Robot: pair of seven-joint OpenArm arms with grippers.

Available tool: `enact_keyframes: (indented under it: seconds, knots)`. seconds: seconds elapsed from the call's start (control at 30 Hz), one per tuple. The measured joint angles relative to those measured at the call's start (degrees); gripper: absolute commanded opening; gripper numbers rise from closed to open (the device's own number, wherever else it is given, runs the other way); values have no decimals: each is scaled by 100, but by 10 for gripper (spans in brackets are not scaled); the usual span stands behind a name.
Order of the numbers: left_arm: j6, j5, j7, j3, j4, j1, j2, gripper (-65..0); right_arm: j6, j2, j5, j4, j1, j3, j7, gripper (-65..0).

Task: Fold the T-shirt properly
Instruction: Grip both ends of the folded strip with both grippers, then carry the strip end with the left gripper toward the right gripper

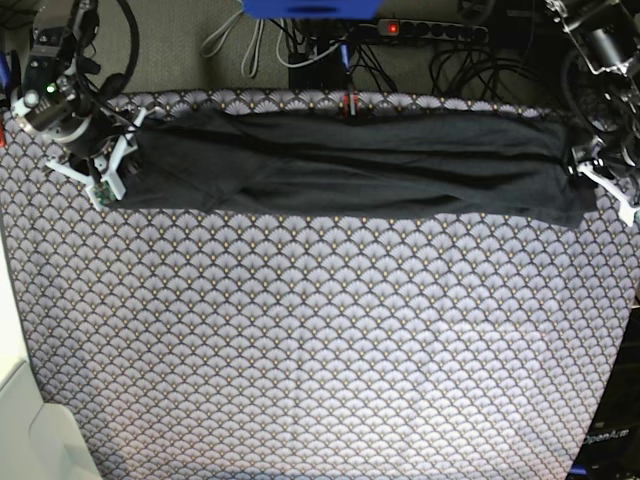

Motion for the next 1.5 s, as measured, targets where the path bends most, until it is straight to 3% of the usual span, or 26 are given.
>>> enact_keyframes:
  seconds: [0.13, 0.33, 0.43, 0.67, 0.87, 1.03, 1.2, 1.5]
  knots:
    - [2, 0, -116, -26, -118, -55, 48, -262, 0, 2, 0, 0, 0, 0, 2, -473]
    - [39, -103, -245, -35, -129, -55, 162, -575, 2, 79, 2, 0, 0, 0, 0, -473]
    - [37, -149, -247, -35, -127, -57, 190, -650, 0, 87, 0, 0, 0, -4, 0, -473]
    - [52, -52, -168, -28, 98, -50, 262, -645, 0, 103, 0, 0, 0, -4, 0, -473]
    - [28, 133, 293, 33, 1261, 116, 774, -645, 0, 111, 0, 0, 0, -4, -2, -473]
    - [24, 107, 538, 564, 2203, 76, 890, -645, 0, 111, 0, 0, 0, -4, -2, -473]
    - [96, 127, 584, 826, 3001, 341, 1266, -645, 0, 111, 2, -2, 2, -4, 4, -474]
    - [111, 157, 627, 1941, 3528, 1003, 1386, -645, 0, 114, 0, -2, 0, -4, -4, -473]
